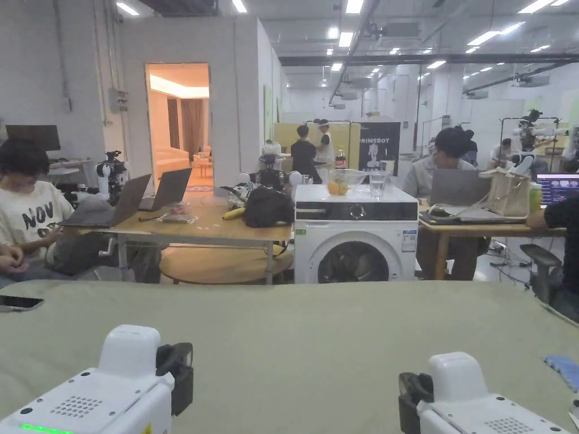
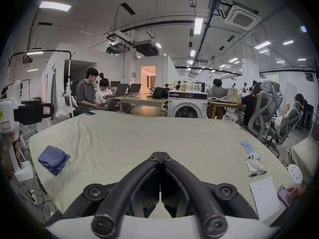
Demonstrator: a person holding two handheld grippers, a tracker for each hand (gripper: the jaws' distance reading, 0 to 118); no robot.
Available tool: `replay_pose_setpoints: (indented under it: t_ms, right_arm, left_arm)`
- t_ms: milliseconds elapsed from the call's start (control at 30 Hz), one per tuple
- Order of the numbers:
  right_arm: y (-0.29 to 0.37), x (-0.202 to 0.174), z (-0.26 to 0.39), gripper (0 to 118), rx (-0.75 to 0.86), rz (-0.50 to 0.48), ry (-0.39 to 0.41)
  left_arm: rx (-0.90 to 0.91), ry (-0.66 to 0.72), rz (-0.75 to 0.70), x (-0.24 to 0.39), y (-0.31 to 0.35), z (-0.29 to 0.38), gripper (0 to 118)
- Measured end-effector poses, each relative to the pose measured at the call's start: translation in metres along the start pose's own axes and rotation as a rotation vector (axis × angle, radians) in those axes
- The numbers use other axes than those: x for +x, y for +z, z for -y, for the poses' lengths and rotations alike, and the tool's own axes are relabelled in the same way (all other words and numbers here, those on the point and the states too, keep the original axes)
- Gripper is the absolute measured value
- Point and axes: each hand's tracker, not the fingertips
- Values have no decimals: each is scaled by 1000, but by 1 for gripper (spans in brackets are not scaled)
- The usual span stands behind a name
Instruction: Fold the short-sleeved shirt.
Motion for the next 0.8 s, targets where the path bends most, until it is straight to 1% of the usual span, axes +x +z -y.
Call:
replay_pose_setpoints:
  t_ms: [100, 133, 167, 200, 233, 267, 300, 333, 367, 433, 500, 567, 700, 800]
  right_arm:
    - [2, 0, 0, 0, 12, 3, -9]
    - [2, 1, 0, 4, 11, 2, -11]
    - [2, 2, 0, 20, 13, 1, -15]
    - [3, 2, 0, 40, 16, -1, -18]
    - [5, 1, 0, 64, 18, -2, -18]
    - [6, 0, 0, 76, 26, 1, -10]
    - [8, -1, -1, 86, 34, 6, -2]
    - [9, -2, -1, 93, 42, 7, 4]
    - [10, -2, -1, 96, 47, 4, 4]
    - [10, -1, 0, 97, 52, -2, -4]
    - [13, -1, 0, 97, 69, -9, -15]
    - [17, -1, 0, 97, 86, 5, -23]
    - [20, 3, -3, 97, 112, -6, -63]
    - [23, 4, -3, 97, 127, -24, -97]
  left_arm:
    - [-7, 1, -1, 0, 1, 2, 0]
    - [-9, -4, -4, 0, 2, 2, 2]
    - [-13, -9, -9, 0, 2, 2, 17]
    - [-13, -11, -11, 0, 4, 2, 35]
    - [-9, -14, -12, 0, 6, 1, 60]
    - [-2, -22, -34, 1, 7, 0, 82]
    - [1, -26, -45, 3, 9, 0, 100]
    - [16, -24, -42, 3, 11, 0, 111]
    - [34, -11, -25, 2, 14, 0, 112]
    - [43, 43, 30, -1, 18, -1, 112]
    - [57, 47, 6, -2, 21, 0, 112]
    - [74, 32, -26, -1, 24, -1, 112]
    - [127, 32, 9, 0, 35, -1, 112]
    - [118, 31, -6, 0, 34, -4, 112]
